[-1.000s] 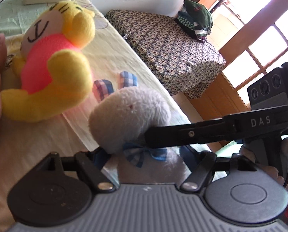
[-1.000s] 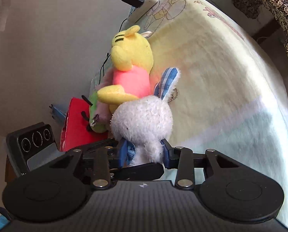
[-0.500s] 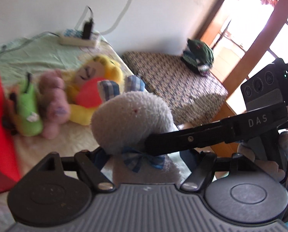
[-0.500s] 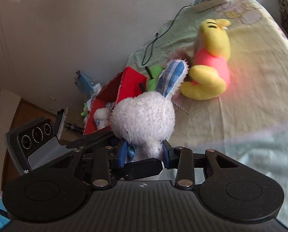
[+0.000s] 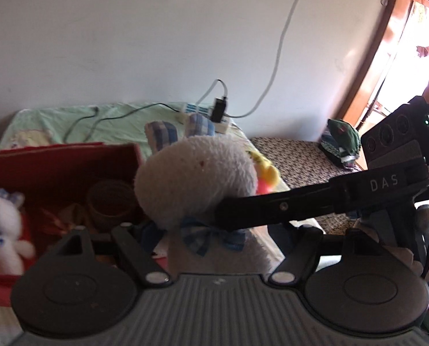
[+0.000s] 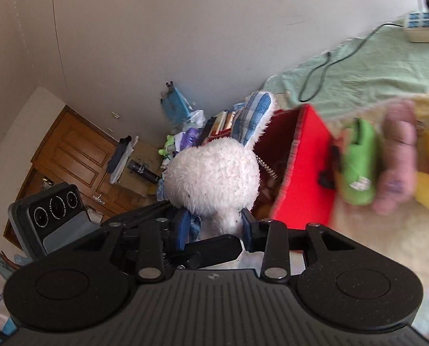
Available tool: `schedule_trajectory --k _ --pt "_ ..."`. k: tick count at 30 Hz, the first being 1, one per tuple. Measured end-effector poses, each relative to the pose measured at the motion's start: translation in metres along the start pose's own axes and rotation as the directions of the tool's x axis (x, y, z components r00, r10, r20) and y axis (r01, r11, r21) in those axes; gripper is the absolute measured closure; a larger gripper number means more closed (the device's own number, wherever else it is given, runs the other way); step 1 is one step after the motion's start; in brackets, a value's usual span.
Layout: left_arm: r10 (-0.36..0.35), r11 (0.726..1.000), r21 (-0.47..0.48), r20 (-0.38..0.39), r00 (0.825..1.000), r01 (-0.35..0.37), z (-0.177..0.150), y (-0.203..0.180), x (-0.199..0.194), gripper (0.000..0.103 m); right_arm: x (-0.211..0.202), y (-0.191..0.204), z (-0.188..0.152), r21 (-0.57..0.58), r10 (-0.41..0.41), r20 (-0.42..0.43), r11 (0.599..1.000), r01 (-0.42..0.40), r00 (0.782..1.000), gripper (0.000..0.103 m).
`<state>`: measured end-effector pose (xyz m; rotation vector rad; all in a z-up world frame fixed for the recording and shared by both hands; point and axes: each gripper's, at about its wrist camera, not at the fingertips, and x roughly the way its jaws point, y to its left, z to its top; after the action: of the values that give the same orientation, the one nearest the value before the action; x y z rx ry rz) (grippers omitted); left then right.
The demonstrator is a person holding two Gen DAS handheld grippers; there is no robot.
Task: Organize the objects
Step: 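Lift the white bear with the right gripper and lower it into the red box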
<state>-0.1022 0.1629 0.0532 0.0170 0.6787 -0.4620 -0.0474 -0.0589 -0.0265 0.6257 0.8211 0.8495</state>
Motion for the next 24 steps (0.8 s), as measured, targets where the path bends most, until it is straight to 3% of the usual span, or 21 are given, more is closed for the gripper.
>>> schedule_trajectory --k 4,13,19,24 --pt "0.023 1.000 -0.010 -0.006 1.000 -0.023 0.002 0.044 -0.007 0.027 0.043 0.011 0.004 -0.012 -0.008 0.007 1.000 0.008 1.000 0.064" --pt "0.033 0.998 -0.056 -0.079 0.996 -0.038 -0.002 0.121 0.015 0.026 0.121 0.008 0.009 0.091 -0.051 0.007 0.995 0.050 0.999 0.064" --pt "0.014 0.994 -0.106 -0.145 0.989 -0.030 -0.010 0.163 0.033 0.027 0.153 -0.015 0.007 0.257 -0.064 0.002 0.964 0.061 0.998 0.064" --pt "0.020 0.991 -0.123 -0.188 0.982 -0.044 -0.015 0.186 0.041 0.025 0.175 -0.011 0.004 0.258 -0.123 -0.026 0.958 0.126 0.992 0.064"
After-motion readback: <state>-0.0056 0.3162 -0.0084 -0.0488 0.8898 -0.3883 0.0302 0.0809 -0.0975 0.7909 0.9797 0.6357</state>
